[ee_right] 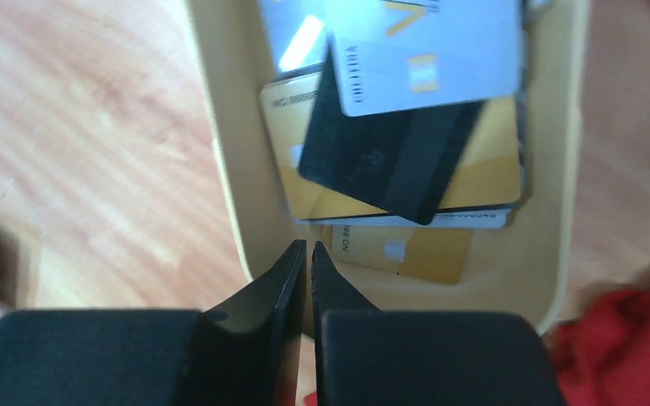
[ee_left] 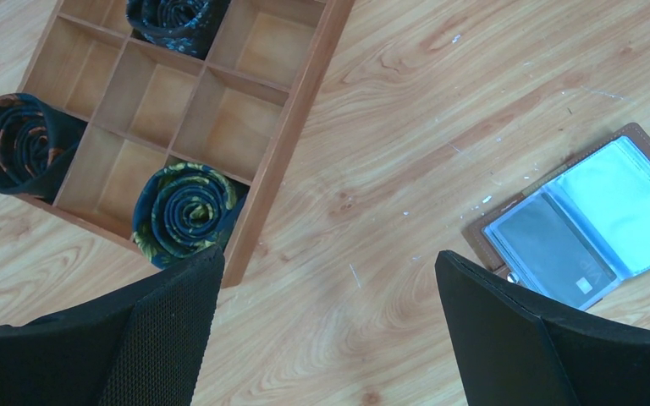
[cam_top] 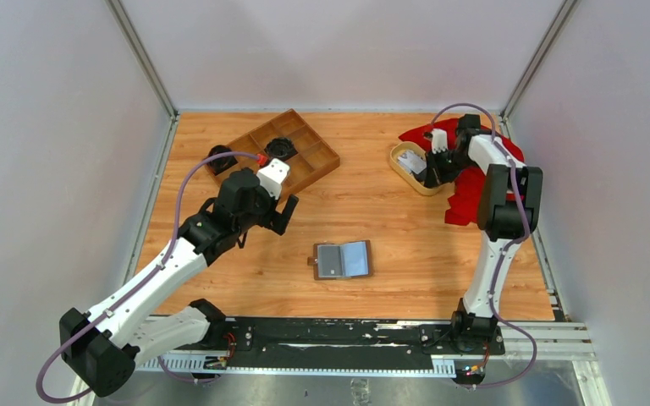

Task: Put the credit cards into the card holder
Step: Move the storage box to the center of the board.

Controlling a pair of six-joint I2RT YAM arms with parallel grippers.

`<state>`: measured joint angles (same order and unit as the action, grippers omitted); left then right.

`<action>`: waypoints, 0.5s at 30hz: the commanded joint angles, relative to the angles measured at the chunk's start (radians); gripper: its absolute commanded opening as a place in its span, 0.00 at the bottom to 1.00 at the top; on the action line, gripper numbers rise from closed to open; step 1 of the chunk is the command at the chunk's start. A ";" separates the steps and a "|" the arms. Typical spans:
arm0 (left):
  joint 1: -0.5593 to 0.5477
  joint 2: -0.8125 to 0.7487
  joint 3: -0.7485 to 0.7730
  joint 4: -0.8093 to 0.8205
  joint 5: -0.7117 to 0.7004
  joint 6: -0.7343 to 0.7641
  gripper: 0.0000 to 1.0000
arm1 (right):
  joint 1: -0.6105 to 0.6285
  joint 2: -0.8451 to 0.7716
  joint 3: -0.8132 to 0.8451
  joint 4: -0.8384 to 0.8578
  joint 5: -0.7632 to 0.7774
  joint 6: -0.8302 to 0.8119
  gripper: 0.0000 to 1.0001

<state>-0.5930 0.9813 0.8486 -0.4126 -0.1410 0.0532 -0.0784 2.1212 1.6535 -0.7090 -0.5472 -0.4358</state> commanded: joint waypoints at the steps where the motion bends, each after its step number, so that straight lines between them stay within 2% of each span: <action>1: 0.006 0.000 0.002 0.008 0.011 0.011 1.00 | 0.010 -0.089 -0.081 -0.142 -0.160 -0.124 0.11; 6: 0.006 0.000 0.003 0.008 0.019 0.010 1.00 | 0.069 -0.200 -0.226 -0.172 -0.212 -0.196 0.17; 9: 0.006 0.002 0.003 0.009 0.022 0.008 1.00 | 0.150 -0.259 -0.298 -0.176 -0.218 -0.221 0.19; 15: 0.006 0.005 0.003 0.006 0.024 0.008 1.00 | 0.274 -0.338 -0.325 -0.195 -0.243 -0.235 0.27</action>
<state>-0.5922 0.9817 0.8486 -0.4126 -0.1303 0.0528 0.1356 1.8400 1.3357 -0.8516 -0.7418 -0.6300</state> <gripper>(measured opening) 1.000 0.256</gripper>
